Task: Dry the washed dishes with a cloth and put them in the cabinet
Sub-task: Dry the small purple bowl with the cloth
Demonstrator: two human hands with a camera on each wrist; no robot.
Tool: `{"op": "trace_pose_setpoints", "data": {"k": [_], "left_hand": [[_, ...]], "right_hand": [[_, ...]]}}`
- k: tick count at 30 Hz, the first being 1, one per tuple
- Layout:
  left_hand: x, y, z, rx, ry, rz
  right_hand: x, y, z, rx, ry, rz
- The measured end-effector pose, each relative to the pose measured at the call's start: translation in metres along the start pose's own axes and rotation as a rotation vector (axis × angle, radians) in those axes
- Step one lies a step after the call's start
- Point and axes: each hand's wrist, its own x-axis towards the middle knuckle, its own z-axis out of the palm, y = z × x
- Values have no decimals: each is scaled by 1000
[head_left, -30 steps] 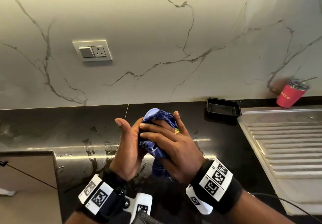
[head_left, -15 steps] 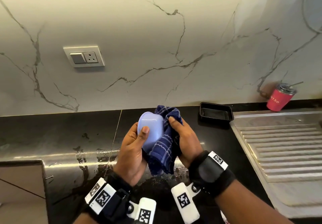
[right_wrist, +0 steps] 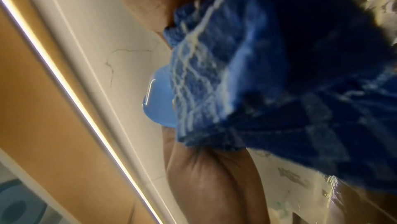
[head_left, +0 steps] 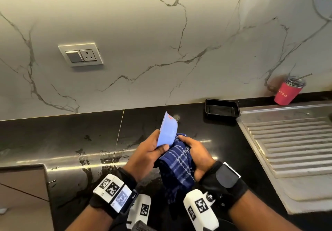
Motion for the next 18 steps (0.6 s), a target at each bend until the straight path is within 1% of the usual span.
{"op": "trace_pose_setpoints", "data": {"k": [2,4,7,10,12,15,18], "left_hand": [[-3,-2,1,44,-30,-20],[-5,-4,3,68,-31,-21],[-9,-9,6,69,14,-18],[-5,-14,5,34,90,-25],[-1,-19,5,7,132,-42],[1,-30,10,-75,139,-97],[5,-34,20,-157,131,-156]], "right_hand": [[0,3,-7,50,-34,40],[-1,6,-11,104,-76,95],[-4,11,-19,108,-130,157],[-6,8,-29,158,-129,179],[-11,-4,-34,168,-74,120],[-16,-39,-42,121,70,-66],[-2,-79,-58,76,213,-272]]}}
